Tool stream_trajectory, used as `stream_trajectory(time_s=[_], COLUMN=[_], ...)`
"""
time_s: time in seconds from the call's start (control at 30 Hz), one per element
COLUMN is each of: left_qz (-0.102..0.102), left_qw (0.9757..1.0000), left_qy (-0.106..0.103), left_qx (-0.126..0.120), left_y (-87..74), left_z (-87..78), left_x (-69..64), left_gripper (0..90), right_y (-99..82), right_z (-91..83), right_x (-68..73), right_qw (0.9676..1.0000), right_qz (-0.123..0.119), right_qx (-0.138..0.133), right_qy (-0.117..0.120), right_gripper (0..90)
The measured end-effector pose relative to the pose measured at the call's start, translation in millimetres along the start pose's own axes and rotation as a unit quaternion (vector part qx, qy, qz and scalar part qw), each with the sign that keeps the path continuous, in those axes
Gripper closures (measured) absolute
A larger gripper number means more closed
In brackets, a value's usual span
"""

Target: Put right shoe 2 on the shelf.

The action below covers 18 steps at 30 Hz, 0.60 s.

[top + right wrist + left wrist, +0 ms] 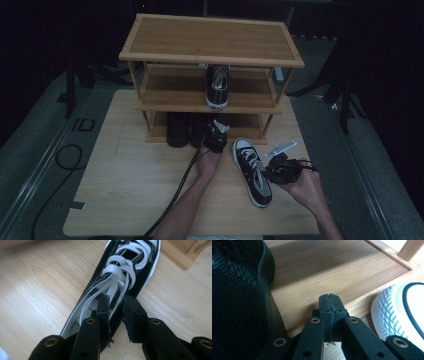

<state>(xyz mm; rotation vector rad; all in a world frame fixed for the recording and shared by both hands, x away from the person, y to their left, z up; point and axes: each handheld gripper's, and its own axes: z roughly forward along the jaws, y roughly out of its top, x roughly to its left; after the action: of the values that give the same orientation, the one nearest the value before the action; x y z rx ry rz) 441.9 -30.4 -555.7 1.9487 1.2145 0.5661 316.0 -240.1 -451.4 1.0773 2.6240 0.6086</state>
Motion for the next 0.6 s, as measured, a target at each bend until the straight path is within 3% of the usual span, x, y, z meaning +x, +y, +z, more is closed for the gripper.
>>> stream_trajectory(time_s=[0.23,0.3,0.33,0.6], left_qz=[-0.004,-0.008,-0.009,0.0], left_qw=[0.9999,0.9998,0.9997,0.9995], left_qy=[0.015,0.019,0.021,0.031], left_qx=[0.003,0.004,0.004,0.008], left_y=[2.2,2.6,2.9,4.3], left_z=[4.7,5.7,7.2,9.6], left_x=[-2.6,-3.3,-3.9,-5.6], left_gripper=[90.0,90.0,90.0,90.0], right_y=[4.5,4.9,6.2,11.3], right_z=[9.8,11.2,13.4,27.1], right_x=[-2.4,-3.1,-4.9,-5.3], right_qw=[0.9993,0.9993,0.9989,0.9974], right_qz=[0.029,0.032,0.044,0.058], right_qx=[0.017,0.018,0.017,0.042], right_qy=[-0.013,-0.011,0.001,-0.003], right_gripper=[80.0,80.1,81.0,81.2])
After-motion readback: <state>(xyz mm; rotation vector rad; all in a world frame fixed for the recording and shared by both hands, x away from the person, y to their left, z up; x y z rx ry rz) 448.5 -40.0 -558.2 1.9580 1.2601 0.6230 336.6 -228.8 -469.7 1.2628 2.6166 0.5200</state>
